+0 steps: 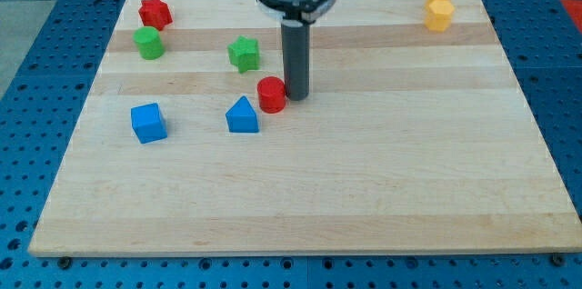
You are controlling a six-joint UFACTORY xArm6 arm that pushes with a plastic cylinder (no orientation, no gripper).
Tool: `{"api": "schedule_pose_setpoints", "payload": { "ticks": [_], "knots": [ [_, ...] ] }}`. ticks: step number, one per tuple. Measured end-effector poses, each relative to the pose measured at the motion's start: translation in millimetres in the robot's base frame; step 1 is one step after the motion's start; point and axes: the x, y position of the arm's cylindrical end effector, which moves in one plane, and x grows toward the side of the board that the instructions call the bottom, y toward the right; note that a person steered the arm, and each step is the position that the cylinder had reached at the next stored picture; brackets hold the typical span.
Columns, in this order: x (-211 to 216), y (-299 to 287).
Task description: Place the red circle diagonally top right to the blue triangle
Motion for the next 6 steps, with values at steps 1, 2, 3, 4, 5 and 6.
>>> {"api": "schedule_pose_setpoints", "payload": {
  "ticks": [1,2,3,4,5,6],
  "knots": [
    [19.7,3.6],
    [54.9,-5.7],
    [57.5,-32.0],
    [21.0,-54.5],
    [-32.9,-54.2],
    [-59.6,-49.6]
  ]
}}
